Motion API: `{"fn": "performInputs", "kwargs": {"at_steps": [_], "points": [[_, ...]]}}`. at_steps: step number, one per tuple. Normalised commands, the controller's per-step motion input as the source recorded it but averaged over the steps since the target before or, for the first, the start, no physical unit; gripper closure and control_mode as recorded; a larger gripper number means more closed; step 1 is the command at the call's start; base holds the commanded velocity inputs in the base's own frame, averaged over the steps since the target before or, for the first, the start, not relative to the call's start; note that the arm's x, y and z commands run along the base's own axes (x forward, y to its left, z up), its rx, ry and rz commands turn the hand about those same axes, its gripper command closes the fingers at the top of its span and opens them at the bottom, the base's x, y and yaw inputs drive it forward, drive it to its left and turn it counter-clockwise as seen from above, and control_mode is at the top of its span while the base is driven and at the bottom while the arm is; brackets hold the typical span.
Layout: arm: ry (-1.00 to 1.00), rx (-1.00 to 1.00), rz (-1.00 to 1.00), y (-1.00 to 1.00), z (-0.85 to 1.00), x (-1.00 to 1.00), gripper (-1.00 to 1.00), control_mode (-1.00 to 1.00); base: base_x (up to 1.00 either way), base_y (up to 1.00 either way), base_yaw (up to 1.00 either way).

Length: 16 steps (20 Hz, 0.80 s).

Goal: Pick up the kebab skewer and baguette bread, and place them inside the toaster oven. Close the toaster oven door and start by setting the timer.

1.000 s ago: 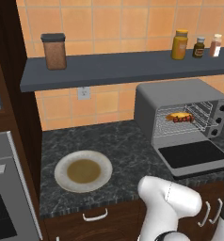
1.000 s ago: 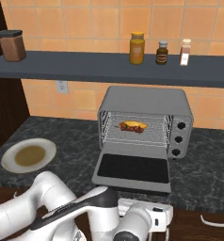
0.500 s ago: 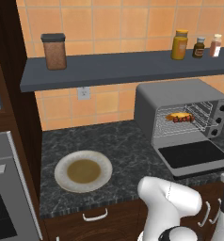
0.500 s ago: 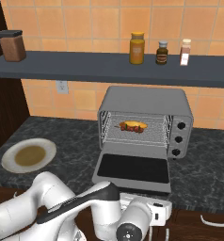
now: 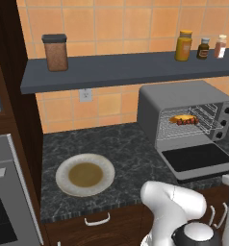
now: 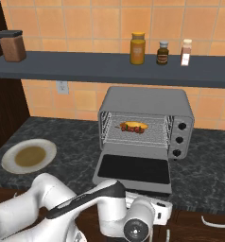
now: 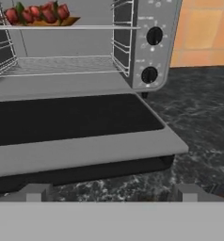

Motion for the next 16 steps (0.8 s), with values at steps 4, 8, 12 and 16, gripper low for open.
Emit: {"fn": "performInputs", "kwargs": {"at_steps": [4, 8, 12, 16], "points": [[0.12, 0.02, 0.0, 0.0, -0.12, 0.07, -1.0, -1.0, 0.0, 0.0, 0.0], [0.1, 0.04, 0.0, 0.0, 0.0, 0.3, -1.0, -1.0, 0.0, 0.0, 0.0], [0.07, 0.04, 0.0, 0.0, -0.01, 0.3, -1.0, -1.0, 0.0, 0.0, 0.0], [0.01, 0.0, 0.03, 0.0, -0.29, 0.04, -1.0, -1.0, 0.0, 0.0, 0.0]]}}
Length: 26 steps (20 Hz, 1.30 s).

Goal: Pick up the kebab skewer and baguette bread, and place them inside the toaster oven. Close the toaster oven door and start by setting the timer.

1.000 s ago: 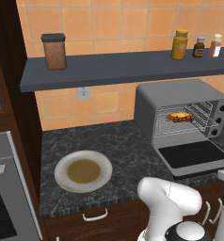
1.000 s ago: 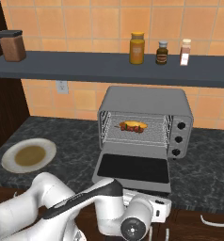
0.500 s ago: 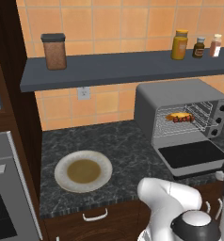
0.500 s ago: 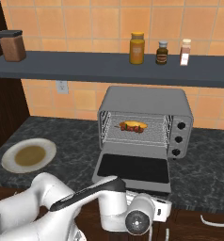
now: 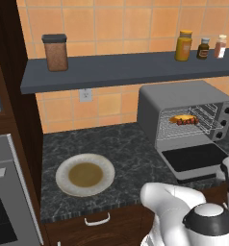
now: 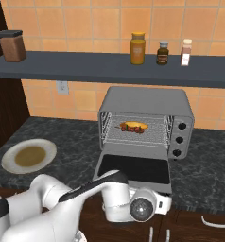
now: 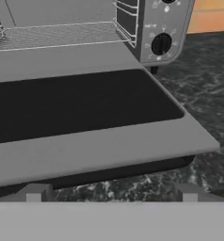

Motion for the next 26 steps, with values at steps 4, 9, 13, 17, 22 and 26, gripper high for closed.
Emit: {"fn": "performInputs", "kwargs": {"at_steps": [4, 9, 13, 17, 22, 26], "points": [[0.0, 0.0, 0.08, 0.0, -0.28, 0.0, -1.0, -1.0, 0.0, 0.0, 0.0], [0.0, 0.01, 0.06, 0.0, -0.2, 0.0, -1.0, -1.0, 0.0, 0.0, 0.0], [0.0, 0.07, 0.0, 0.0, 0.0, 0.14, -1.0, -1.0, 0.0, 0.0, 0.0], [0.0, 0.08, 0.0, 0.0, 0.0, 0.25, -1.0, -1.0, 0.0, 0.0, 0.0], [0.0, 0.01, 0.0, 0.0, -0.24, 0.09, -1.0, -1.0, 0.0, 0.0, 0.0], [0.0, 0.0, 0.0, 0.02, -0.33, -0.01, -1.0, -1.0, 0.0, 0.0, 0.0]]}}
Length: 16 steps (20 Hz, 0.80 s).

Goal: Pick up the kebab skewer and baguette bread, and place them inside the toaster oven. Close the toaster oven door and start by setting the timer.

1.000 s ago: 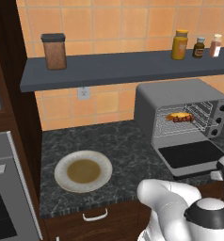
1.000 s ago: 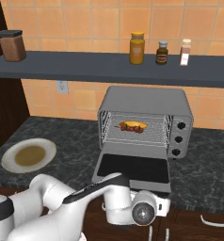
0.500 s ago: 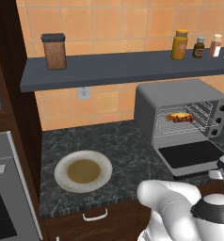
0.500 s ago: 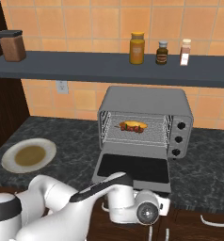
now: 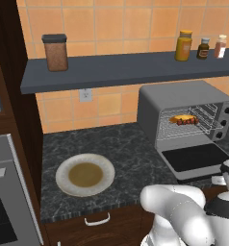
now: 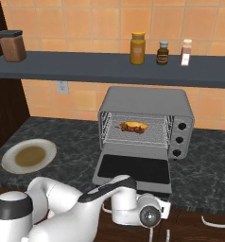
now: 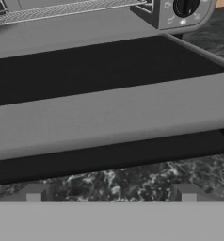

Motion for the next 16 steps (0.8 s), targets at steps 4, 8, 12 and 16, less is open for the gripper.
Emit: {"fn": "performInputs", "kwargs": {"at_steps": [4, 8, 12, 16], "points": [[0.0, 0.0, 0.0, 0.01, -0.03, 0.03, -1.0, -1.0, 0.0, 0.0, 0.0], [0.0, 0.0, 0.0, 0.01, -0.09, 0.01, -1.0, -1.0, 0.0, 0.0, 0.0], [0.0, 0.0, 0.0, 0.07, -0.14, 0.13, -1.0, -1.0, 0.0, 0.0, 0.0], [0.0, -0.05, 0.0, 0.21, -0.17, 0.12, -1.0, -1.0, 0.0, 0.0, 0.0]]}}
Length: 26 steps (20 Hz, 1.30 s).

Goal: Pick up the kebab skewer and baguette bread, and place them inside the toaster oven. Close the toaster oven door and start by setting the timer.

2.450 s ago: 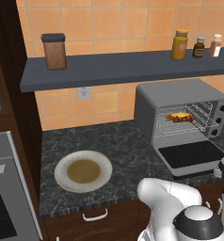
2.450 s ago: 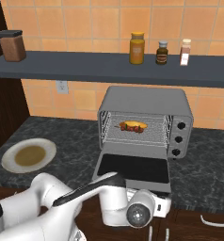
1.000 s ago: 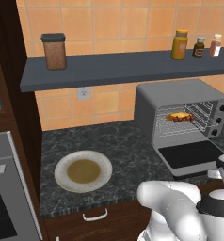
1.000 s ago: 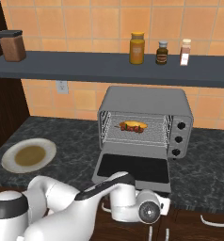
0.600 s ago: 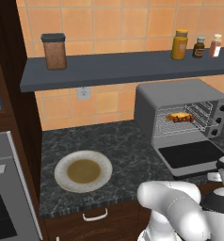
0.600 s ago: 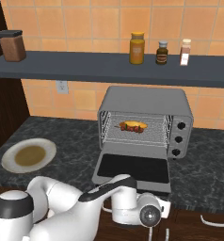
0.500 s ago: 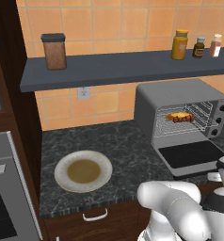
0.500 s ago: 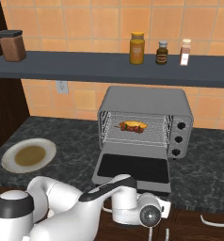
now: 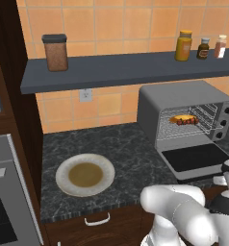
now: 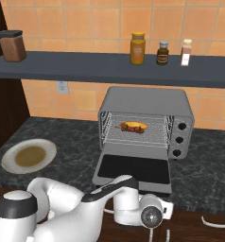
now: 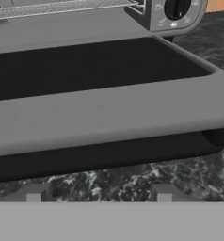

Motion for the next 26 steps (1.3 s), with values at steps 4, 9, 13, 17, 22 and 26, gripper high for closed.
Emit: {"fn": "performInputs", "kwargs": {"at_steps": [4, 9, 13, 17, 22, 26], "points": [[0.0, -0.11, 0.0, 0.29, -0.13, 0.0, -1.0, -1.0, 0.0, 0.0, 0.0], [0.0, -0.02, 0.0, 0.18, -0.06, 0.09, -1.0, -1.0, 0.0, 0.0, 0.0], [-0.01, 0.0, 0.0, 0.15, 0.0, 0.19, -1.0, -1.0, 0.0, 0.0, 0.0], [0.0, 0.0, 0.0, 0.15, -0.04, 0.21, -1.0, -1.0, 0.0, 0.0, 0.0], [-0.02, 0.0, 0.0, 0.13, 0.0, 0.36, -1.0, -1.0, 0.0, 0.0, 0.0], [-0.01, 0.0, 0.01, 0.05, 0.0, 0.33, -1.0, -1.0, 0.0, 0.0, 0.0]]}}
